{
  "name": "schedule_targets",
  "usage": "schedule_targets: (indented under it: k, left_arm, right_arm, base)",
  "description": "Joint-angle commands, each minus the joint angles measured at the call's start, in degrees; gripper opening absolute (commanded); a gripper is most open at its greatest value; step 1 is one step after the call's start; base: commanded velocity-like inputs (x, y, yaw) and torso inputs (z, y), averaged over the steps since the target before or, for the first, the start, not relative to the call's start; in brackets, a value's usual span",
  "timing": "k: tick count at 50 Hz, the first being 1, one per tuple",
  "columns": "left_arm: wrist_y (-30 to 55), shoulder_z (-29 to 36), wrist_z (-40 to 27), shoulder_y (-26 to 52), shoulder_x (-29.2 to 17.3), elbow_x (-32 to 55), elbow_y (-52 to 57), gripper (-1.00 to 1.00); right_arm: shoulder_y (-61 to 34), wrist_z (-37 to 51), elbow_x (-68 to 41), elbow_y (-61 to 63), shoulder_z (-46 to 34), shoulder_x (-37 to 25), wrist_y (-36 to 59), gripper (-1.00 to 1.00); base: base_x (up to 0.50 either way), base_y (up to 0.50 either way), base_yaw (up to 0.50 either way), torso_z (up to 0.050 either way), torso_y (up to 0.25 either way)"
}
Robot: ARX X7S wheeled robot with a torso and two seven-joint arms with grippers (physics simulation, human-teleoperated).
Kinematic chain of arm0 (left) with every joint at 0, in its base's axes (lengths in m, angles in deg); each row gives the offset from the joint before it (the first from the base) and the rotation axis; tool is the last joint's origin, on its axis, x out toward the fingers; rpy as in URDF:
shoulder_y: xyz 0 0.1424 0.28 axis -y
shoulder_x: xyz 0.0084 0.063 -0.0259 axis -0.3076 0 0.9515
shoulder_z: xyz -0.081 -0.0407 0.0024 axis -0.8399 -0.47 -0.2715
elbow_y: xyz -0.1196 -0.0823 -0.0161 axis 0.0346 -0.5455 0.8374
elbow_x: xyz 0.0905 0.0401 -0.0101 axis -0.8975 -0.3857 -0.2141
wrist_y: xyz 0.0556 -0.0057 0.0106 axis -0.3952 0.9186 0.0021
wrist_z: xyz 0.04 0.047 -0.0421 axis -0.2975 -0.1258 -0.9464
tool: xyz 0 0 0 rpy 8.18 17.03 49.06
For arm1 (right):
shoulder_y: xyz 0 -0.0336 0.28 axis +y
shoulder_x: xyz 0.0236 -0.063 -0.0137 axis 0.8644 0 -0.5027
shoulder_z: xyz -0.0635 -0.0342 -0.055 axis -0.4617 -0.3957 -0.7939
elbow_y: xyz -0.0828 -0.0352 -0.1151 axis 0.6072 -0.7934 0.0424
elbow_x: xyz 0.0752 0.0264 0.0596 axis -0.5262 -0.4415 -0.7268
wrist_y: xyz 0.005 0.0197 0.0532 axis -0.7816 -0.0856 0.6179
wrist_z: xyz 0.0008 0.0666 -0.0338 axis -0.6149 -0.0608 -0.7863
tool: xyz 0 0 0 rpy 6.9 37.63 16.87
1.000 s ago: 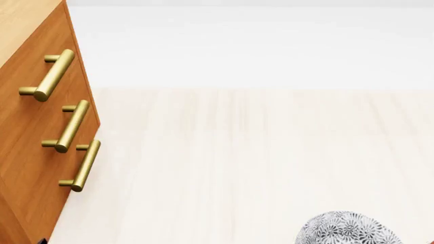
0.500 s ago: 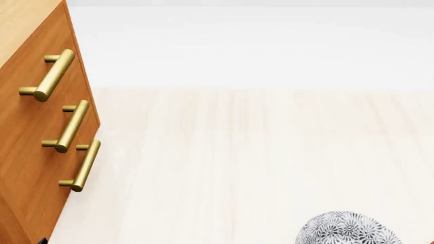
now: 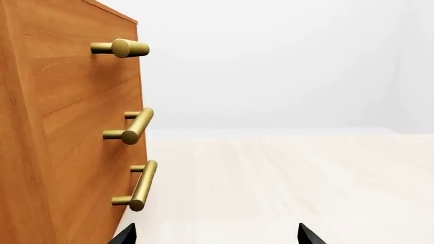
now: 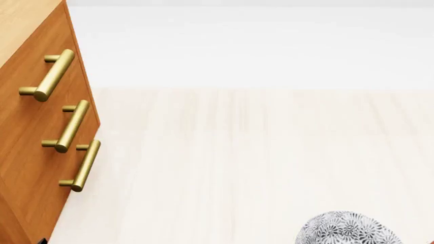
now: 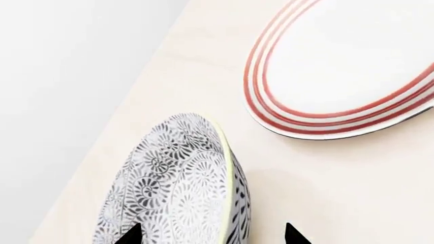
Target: Put the bowl on top of the cabinet.
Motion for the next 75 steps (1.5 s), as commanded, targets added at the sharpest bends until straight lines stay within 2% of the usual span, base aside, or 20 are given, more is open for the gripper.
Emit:
schedule_targets:
  k: [1, 60, 61, 75]
  left_arm:
    - [0.25, -0.96, 0.62, -0.14, 0.82, -0.97, 0.29, 1.00]
    - [-0.15, 0.01, -0.39, 0.23, -0.04, -0.35, -0.01, 1.00]
    - [-0.16, 0.04, -0.38, 0.24, -0.05, -0.32, -0.01, 1.00]
    - [-0.51, 0.18, -0.58, 0.17, -0.28, -0.21, -0.02, 1.00]
  right_arm:
    - [-0.64, -0.87, -1.26, -0.88, 0.96, 0.19, 1.62, 1.00]
    - [-6.23, -0.30, -6.42, -8.93, -0.79, -0.36, 4.96, 1.00]
    - [-6.16, -0.18, -6.40, -8.86, -0.77, -0.34, 4.92, -1.00]
    - [-5.75, -0.49, -6.50, -8.42, -0.68, -0.40, 4.60, -1.00]
  base:
    - [0.00, 0.00, 0.00, 0.000, 0.000]
    - [0.00, 0.00, 0.00, 0.000, 0.000]
    - [0.00, 0.00, 0.00, 0.000, 0.000]
    - [0.00, 0.00, 0.00, 0.000, 0.000]
